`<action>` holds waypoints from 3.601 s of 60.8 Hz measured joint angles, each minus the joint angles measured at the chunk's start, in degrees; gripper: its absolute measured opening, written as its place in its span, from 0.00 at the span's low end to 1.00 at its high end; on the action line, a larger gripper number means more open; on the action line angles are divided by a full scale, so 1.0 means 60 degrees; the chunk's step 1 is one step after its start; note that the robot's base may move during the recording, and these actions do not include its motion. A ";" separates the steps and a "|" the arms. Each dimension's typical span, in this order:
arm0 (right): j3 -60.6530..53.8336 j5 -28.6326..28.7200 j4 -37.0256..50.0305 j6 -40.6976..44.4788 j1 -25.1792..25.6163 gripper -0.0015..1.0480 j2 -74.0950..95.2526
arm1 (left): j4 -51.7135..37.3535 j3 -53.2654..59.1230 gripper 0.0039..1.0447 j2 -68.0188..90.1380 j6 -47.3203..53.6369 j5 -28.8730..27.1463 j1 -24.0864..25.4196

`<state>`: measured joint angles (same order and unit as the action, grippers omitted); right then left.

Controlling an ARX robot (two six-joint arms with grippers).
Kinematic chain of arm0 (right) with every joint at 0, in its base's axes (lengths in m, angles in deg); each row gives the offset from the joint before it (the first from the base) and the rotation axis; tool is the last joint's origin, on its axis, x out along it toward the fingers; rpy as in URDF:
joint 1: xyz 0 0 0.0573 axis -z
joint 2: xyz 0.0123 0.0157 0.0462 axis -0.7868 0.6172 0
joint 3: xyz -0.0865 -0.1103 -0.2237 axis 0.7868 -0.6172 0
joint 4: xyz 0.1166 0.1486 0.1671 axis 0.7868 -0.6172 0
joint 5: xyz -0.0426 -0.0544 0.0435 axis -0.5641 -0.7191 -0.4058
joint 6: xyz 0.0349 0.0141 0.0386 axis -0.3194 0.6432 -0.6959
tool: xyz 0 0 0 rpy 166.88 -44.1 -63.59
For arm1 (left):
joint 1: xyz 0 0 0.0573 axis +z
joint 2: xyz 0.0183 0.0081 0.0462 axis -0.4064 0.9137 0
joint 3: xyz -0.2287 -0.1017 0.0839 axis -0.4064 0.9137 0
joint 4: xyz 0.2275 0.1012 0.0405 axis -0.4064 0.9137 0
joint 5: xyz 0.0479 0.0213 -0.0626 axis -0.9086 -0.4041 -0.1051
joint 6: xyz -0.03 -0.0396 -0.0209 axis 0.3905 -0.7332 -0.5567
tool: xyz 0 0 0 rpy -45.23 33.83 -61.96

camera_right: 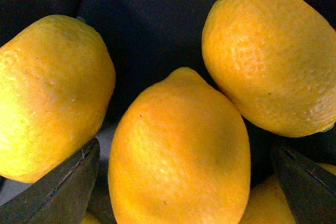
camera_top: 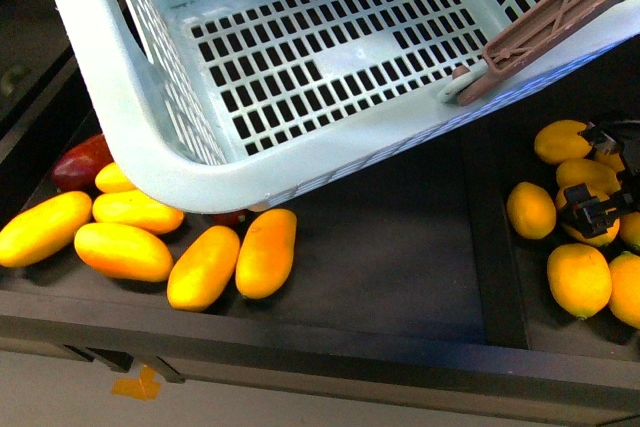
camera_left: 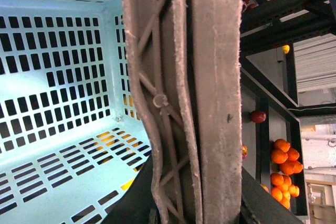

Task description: Pick lemon and mango into basket

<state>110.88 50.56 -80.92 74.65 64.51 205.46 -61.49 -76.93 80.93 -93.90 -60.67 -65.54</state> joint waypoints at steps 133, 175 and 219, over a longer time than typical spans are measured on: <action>-0.0860 0.0648 0.0062 0.0805 0.0801 0.59 -0.1235 | 0.0000 0.0000 0.17 0.0000 0.0000 0.0000 0.0000; -0.4798 0.3282 0.1195 -0.1894 0.1628 0.59 -0.9646 | 0.0000 0.0000 0.17 0.0000 0.0000 0.0011 0.0000; -0.5435 0.0860 0.2204 -0.5723 -0.2965 0.59 -1.1009 | 0.0000 0.0000 0.17 0.0000 0.0000 0.0000 0.0000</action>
<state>78.27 55.72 -67.70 40.31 46.72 139.41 -61.49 -76.93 80.93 -93.90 -60.67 -65.54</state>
